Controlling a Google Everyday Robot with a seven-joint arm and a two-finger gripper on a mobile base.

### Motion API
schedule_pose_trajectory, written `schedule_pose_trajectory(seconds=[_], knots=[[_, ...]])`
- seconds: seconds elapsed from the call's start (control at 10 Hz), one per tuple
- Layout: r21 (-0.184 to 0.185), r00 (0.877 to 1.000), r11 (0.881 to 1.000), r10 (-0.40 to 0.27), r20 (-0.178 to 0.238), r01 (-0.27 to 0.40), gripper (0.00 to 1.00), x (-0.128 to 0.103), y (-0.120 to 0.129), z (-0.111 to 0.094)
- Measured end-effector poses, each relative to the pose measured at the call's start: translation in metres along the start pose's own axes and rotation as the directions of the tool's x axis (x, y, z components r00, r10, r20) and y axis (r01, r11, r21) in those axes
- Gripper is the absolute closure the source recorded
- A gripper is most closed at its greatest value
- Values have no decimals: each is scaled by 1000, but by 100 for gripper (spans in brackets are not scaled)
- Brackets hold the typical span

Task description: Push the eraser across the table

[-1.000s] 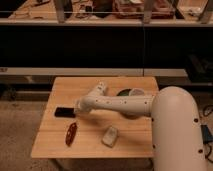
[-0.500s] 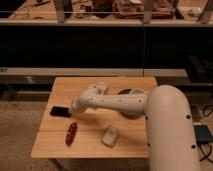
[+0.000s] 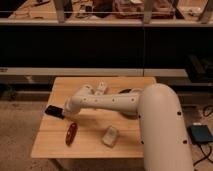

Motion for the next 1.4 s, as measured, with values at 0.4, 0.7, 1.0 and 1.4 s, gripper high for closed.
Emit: schedule_pose_trajectory(seconds=[0.4,0.7,1.0,1.4], knots=[[6,1000,1000,-12,11,12,100,2,-15,11],[16,1000,1000,-5,13,5,100,7,-23,16],[27,1000,1000,13,14,-13,100,13,-24,17],[27,1000,1000,15,13,-16,81,14,-23,17]])
